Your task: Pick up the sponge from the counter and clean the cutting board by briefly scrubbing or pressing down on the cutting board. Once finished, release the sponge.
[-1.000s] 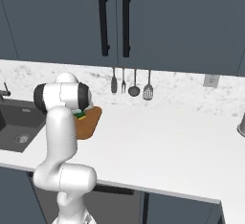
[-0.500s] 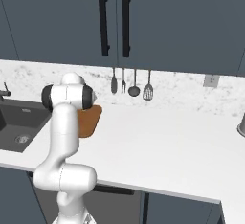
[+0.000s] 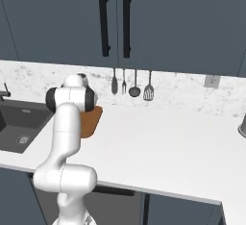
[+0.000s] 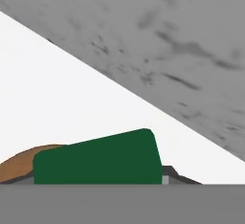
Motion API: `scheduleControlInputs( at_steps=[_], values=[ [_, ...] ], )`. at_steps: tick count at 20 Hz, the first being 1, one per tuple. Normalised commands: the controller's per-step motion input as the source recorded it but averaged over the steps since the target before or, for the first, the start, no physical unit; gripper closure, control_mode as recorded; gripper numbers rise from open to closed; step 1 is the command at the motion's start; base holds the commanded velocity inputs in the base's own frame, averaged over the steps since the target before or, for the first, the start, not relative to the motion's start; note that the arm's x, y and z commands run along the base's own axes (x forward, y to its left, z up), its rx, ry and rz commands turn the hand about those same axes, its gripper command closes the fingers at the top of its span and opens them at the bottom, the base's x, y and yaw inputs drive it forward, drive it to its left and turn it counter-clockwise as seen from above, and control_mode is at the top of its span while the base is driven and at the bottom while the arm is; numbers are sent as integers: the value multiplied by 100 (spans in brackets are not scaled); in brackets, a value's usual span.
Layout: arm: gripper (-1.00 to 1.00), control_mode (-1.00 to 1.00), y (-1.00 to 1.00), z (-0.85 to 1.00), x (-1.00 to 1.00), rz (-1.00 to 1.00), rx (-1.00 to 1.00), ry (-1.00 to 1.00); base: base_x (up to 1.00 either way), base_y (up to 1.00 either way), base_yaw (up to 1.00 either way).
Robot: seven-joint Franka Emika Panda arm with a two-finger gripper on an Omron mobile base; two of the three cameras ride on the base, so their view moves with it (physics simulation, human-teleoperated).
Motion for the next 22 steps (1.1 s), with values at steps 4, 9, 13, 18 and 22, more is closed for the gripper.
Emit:
scheduleControlInputs(
  at_steps=[4, 9, 13, 18, 22],
  values=[
    [100, -100, -48, -100, -80, -5, 0, 16, 0, 0, 0],
    [100, -100, -67, -80, -98, -5, 0, -9, 0, 0, 0],
    [100, -100, -27, -8, -41, -3, 0, -37, 0, 0, 0],
    [100, -100, -10, 9, -20, -3, 0, -38, 0, 0, 0],
    [100, -100, -59, -3, -27, -2, 4, -13, 0, 0, 0]
  ],
)
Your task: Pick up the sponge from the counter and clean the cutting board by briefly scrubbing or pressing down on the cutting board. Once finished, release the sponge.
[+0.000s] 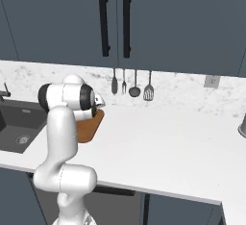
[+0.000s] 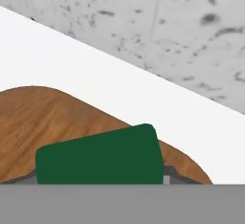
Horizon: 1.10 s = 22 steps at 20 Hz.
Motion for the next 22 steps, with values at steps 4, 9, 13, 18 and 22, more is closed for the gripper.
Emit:
scheduleControlInputs(
  at_steps=[4, 9, 13, 18, 22],
  values=[
    [100, -100, -59, 0, -2, -4, 7, 0, 0, 0, 0],
    [100, -100, -55, 1, 0, -4, 8, 0, 0, 0, 0],
    [100, -100, -65, 10, 0, -3, 10, 0, 0, 0, 0],
    [100, -100, -61, 1, 0, -3, 7, 0, 0, 0, 0],
    [100, -100, -71, 2, 0, -2, 10, 0, 0, 0, 0]
  ],
)
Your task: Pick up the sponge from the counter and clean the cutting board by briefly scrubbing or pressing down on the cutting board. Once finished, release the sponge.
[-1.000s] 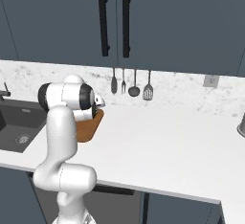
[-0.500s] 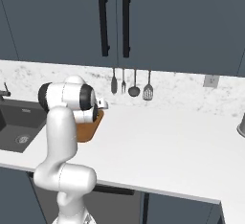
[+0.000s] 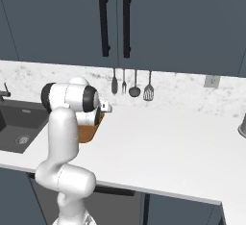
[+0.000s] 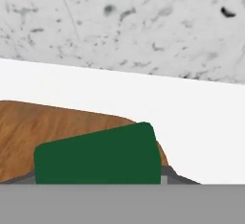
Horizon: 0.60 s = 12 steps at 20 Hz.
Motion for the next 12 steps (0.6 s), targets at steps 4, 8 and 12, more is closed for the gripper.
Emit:
scheduleControlInputs(
  at_steps=[4, 8, 12],
  values=[
    [100, -100, -33, -8, -11, 0, 4, 0, 0, 0, 0],
    [100, -100, -1, -21, -41, 0, 0, 2, 0, 0, 0],
    [100, -100, 0, -43, -74, 0, 0, 2, 0, 0, 0]
  ],
)
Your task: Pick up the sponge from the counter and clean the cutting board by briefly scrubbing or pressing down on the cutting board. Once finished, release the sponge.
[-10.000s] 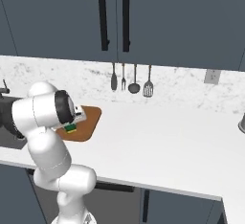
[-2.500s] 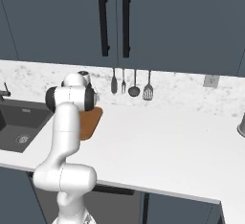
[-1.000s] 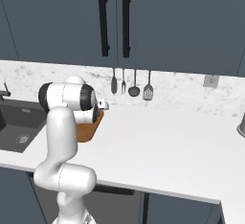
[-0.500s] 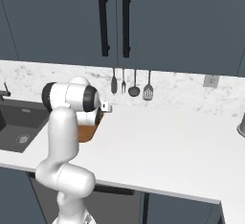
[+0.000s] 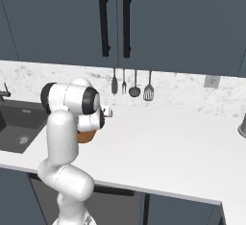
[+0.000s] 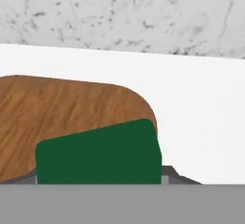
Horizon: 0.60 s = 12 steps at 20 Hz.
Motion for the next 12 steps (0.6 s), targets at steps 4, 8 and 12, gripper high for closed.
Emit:
scheduleControlInputs(
  at_steps=[4, 8, 12],
  values=[
    [100, -100, 0, -26, -82, 0, 0, 0, 0, 0, 0],
    [100, -100, 0, -34, -81, 0, 0, 0, 0, 0, 0],
    [100, -100, 0, -41, -84, 0, 0, 4, 0, 0, 0]
  ],
)
